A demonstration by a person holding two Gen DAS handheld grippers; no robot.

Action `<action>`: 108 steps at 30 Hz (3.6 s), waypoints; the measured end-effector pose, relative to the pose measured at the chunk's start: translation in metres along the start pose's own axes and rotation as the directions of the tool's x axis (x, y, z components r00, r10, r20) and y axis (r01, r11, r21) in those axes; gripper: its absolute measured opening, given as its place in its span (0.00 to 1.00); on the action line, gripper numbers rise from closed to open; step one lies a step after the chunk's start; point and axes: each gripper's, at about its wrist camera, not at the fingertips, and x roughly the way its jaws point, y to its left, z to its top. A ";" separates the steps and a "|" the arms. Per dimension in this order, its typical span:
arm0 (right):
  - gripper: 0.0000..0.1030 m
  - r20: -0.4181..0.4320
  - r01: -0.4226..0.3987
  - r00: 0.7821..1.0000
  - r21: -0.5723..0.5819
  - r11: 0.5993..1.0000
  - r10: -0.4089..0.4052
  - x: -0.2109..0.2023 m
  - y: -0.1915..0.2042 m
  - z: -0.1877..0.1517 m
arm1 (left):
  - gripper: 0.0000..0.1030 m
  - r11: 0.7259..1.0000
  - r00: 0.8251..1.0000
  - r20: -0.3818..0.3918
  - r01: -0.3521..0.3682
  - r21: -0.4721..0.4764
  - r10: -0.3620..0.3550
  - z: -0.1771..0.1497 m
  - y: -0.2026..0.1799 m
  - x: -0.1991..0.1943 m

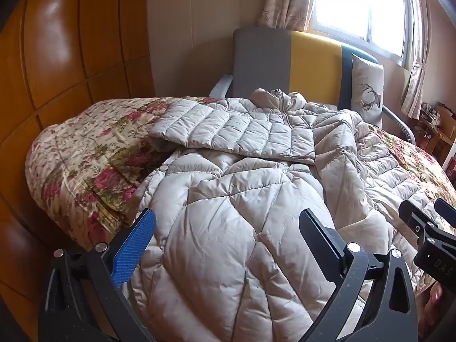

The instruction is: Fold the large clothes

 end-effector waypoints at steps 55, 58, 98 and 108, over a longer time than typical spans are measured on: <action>0.98 -0.036 -0.030 0.999 0.016 0.999 0.031 0.012 -0.004 -0.004 | 0.96 1.000 0.999 -0.037 0.009 0.004 -0.009 -0.007 0.000 0.008; 0.98 -0.042 -0.034 0.999 0.016 0.999 0.035 0.013 -0.003 -0.005 | 0.96 1.000 0.999 -0.041 0.010 0.001 -0.010 -0.007 0.001 0.009; 0.48 -0.379 -0.401 0.823 0.139 0.906 0.423 0.143 -0.115 -0.008 | 0.96 0.942 0.936 -0.243 0.183 -0.282 -0.254 -0.022 0.130 0.116; 0.27 -0.433 -0.233 0.872 0.040 0.972 0.227 0.066 -0.125 -0.044 | 0.96 0.979 0.969 -0.203 0.103 -0.178 -0.139 -0.017 0.129 0.118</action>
